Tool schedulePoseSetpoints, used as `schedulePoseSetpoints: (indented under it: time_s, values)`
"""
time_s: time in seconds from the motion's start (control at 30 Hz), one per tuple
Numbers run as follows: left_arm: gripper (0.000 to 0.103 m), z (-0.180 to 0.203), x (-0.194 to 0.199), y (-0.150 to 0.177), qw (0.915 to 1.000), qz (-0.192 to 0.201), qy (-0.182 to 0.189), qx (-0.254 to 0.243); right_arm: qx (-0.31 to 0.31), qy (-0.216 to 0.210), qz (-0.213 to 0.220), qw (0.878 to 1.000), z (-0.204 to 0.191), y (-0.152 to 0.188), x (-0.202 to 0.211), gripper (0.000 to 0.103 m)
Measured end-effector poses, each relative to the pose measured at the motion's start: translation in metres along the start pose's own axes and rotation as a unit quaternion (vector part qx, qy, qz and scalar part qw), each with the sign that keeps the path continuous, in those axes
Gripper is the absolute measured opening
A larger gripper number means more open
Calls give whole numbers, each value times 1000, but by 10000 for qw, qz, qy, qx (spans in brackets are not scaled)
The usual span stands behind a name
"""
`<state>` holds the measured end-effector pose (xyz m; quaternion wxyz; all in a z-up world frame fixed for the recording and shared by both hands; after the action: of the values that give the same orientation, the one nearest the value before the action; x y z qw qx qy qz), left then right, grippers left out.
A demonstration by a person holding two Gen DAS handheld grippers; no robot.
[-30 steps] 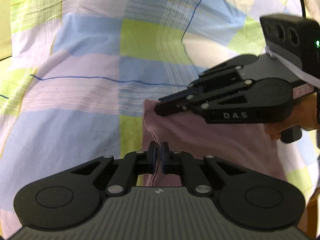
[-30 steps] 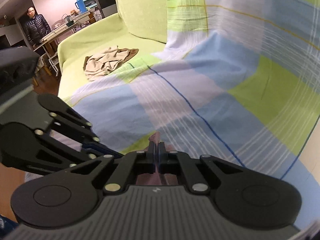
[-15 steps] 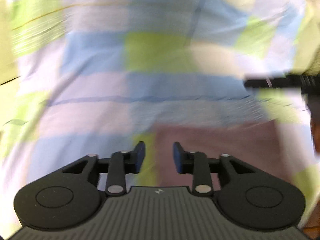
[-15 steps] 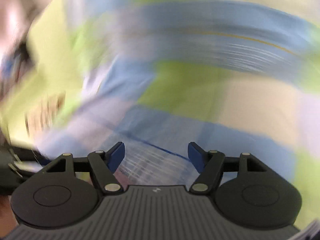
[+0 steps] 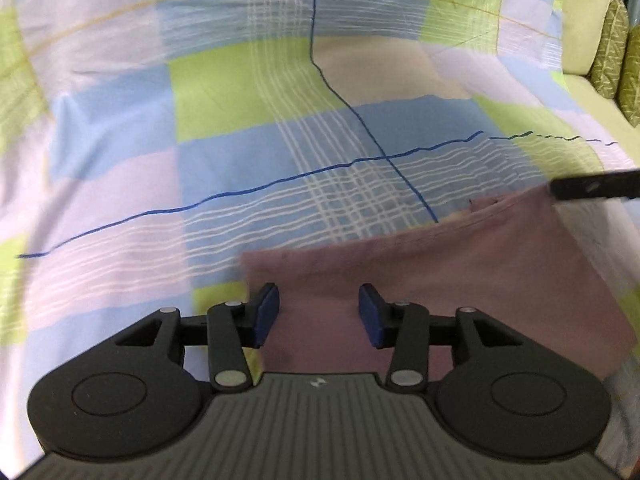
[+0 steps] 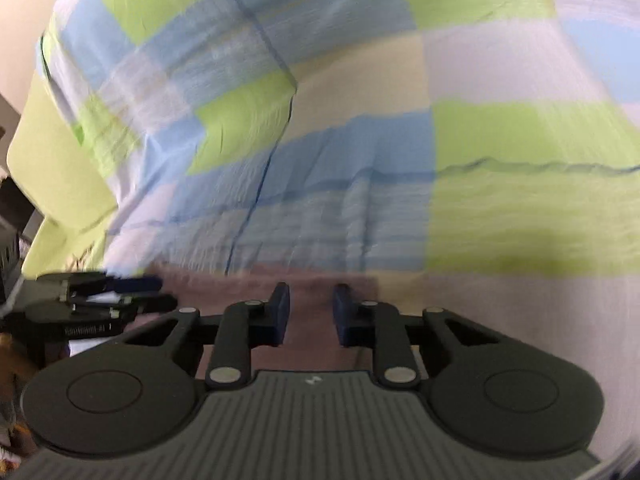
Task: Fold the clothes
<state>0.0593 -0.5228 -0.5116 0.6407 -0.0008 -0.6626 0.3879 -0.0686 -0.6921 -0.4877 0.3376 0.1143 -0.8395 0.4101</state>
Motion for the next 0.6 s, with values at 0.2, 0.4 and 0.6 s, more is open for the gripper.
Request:
schedulePoseSetpoints:
  time_s: [0.2,0.4,0.6]
  values:
    - [54,26,37,29,9987,-311,233,327,-91,-549,-144,9983,-42,44,61,31]
    - [58,28,3,72,9909,-1185,-221,602,-453,-72,-817,9956,-17,102,33,13]
    - [58,28,5,60,9899,-1243,-425,524,-357,202,-398,9984,-11,74,61,27]
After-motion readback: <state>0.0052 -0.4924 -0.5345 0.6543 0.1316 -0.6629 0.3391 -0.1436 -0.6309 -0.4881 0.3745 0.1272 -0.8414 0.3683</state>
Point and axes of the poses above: each gripper's, at about its wrist camera, not at the fingertips, and x roughly against the way its jaws point, z to its right, y to its underside, the point moved 10 cm from there along -x, roughly the way its jaws point, and after that the axes turned 5 degrees about x, right-handed, at the moved point
